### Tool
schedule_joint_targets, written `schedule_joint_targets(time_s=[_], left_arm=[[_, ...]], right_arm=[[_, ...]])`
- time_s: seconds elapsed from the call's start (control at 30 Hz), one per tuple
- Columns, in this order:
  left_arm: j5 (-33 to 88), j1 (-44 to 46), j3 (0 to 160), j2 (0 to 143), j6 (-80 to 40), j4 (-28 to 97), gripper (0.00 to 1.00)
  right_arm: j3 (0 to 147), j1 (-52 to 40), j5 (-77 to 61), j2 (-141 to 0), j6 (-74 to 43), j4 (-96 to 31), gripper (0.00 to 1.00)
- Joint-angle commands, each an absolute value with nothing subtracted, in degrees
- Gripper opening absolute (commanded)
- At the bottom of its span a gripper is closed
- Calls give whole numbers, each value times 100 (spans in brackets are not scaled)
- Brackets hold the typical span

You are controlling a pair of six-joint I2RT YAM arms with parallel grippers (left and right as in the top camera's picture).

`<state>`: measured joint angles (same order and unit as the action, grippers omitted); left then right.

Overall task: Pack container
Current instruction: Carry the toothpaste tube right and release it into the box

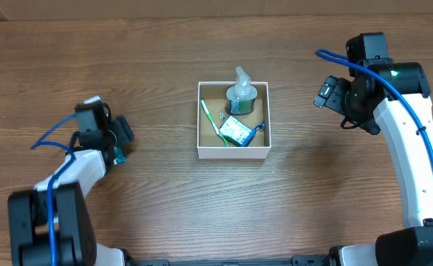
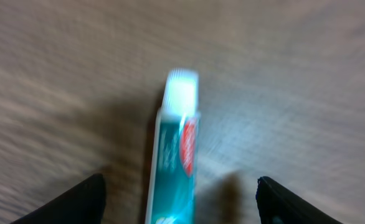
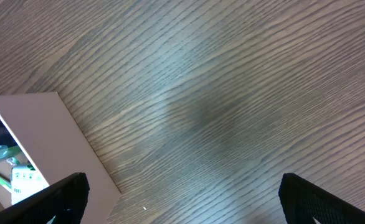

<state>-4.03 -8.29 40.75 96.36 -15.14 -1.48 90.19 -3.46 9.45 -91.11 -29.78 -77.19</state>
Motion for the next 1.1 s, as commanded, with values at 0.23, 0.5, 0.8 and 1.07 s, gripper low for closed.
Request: schedule_joint_targets(time_s=[0.23, 0.5, 0.8, 1.07], left_arm=[[-180, -871, 4101, 10464, -1678, -1052, 11], [327, -862, 4230, 9647, -1732, -1055, 13], [2073, -663, 4659, 8060, -3269, -1055, 7], [2353, 607, 4904, 7819, -4431, -1079, 10]], right_arm=[[9021, -340, 1044, -8938, -2978, -7706, 100], [9021, -340, 1044, -8938, -2978, -7706, 100], [9021, -340, 1044, -8938, -2980, -7703, 100], [9021, -340, 1044, -8938, -2978, -7706, 100]])
